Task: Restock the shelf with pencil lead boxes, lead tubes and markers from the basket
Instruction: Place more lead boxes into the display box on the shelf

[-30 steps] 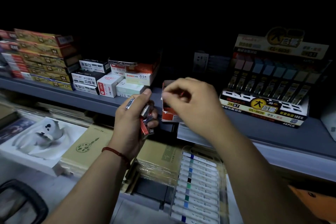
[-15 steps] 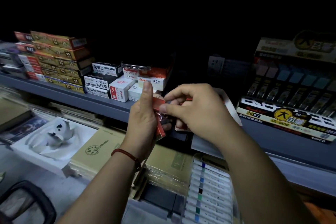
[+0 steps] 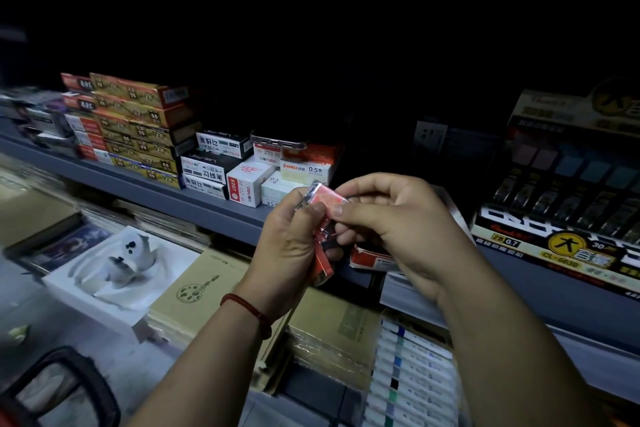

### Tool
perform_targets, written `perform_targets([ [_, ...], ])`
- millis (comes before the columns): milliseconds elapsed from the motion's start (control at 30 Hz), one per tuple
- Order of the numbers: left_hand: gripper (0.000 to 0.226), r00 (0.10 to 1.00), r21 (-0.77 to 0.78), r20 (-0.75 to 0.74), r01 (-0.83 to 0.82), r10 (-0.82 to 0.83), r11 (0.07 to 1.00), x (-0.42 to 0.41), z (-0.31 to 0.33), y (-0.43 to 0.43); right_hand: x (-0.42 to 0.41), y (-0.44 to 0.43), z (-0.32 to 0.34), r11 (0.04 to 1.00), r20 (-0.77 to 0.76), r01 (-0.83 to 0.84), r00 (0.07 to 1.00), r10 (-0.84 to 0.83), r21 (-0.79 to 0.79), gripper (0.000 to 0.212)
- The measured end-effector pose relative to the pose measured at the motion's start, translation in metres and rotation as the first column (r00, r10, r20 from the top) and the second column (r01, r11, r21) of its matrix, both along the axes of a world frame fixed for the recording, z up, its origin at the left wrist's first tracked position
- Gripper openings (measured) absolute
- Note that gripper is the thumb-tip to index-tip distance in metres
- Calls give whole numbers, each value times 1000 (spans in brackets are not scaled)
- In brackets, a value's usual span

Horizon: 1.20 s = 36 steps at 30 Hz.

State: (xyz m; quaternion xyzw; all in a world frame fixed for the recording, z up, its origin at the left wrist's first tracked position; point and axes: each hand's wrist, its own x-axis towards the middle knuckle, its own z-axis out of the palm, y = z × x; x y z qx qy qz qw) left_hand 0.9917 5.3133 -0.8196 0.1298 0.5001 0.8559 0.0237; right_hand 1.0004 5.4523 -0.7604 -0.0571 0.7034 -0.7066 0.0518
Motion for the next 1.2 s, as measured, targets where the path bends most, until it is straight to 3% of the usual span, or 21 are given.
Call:
perform_targets([
  [100, 5, 997, 14, 52, -51, 50, 999, 1, 1, 3, -2, 0, -2, 997, 28, 57, 998, -56, -49, 14],
  [233, 14, 996, 21, 65, -68, 66, 997, 3, 2, 3, -7, 6, -1, 979, 33, 202, 979, -202, -3, 4],
  [333, 19, 994, 35, 84, -68, 65, 997, 4, 2, 2, -15, 16, -3, 919, -45, 341, 940, -339, 196, 7],
  [467, 42, 992, 45, 110, -71, 66, 996, 5, 0, 2, -31, 24, -15, 759, -175, 437, 897, -405, 483, 8],
  [733, 30, 994, -3, 101, -38, 38, 999, 2, -5, -3, -44, 15, -21, 588, -311, 466, 883, -351, 661, 24],
  [900, 40, 996, 15, 90, -30, 29, 999, 2, -5, -2, -36, 18, -23, 662, -304, 386, 921, -242, 642, 7],
  [1034, 47, 998, -14, 45, -33, 34, 999, 5, -2, -1, -35, 19, -24, 705, -307, 350, 932, -193, 617, 13],
  [1134, 50, 998, -10, 51, -29, 30, 1000, 4, 0, 0, -30, 18, -17, 821, -351, 322, 923, -160, 472, 10],
  [1200, 46, 998, -24, 62, -15, 17, 1000, 3, 0, 0, -24, 16, -11, 927, -304, 190, 948, -88, 323, 11],
])
